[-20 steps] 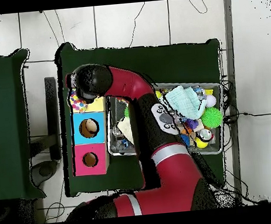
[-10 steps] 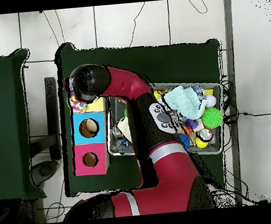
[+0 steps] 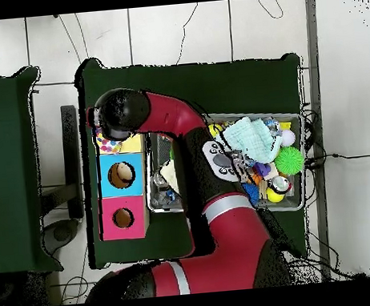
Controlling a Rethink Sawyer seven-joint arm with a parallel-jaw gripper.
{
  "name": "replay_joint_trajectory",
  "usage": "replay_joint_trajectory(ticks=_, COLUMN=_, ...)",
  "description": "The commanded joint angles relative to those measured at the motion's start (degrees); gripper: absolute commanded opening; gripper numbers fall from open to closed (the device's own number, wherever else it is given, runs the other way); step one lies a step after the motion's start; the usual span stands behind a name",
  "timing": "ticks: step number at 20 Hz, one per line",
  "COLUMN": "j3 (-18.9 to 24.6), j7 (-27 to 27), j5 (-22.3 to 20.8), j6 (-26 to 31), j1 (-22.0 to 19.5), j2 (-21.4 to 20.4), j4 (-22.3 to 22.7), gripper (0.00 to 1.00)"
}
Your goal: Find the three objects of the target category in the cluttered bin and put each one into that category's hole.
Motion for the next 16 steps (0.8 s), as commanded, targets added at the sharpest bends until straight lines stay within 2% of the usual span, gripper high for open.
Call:
replay_joint_trajectory(ticks=1, j3=-1.32, j7=4.68, j5=-3.62, j6=6.94, j1=1.27, j2=1.46, j4=3.63, gripper=0.0)
replay_joint_trajectory(ticks=13, j3=-7.61, j7=5.75, j5=-6.13, j6=12.5, j1=4.06, j2=-0.47, j4=4.2, gripper=0.0)
replay_joint_trajectory(ticks=16, j3=-8.91, j7=6.38, j5=-6.94, j6=12.74, j1=4.68, j2=-0.37, j4=2.92, gripper=0.0)
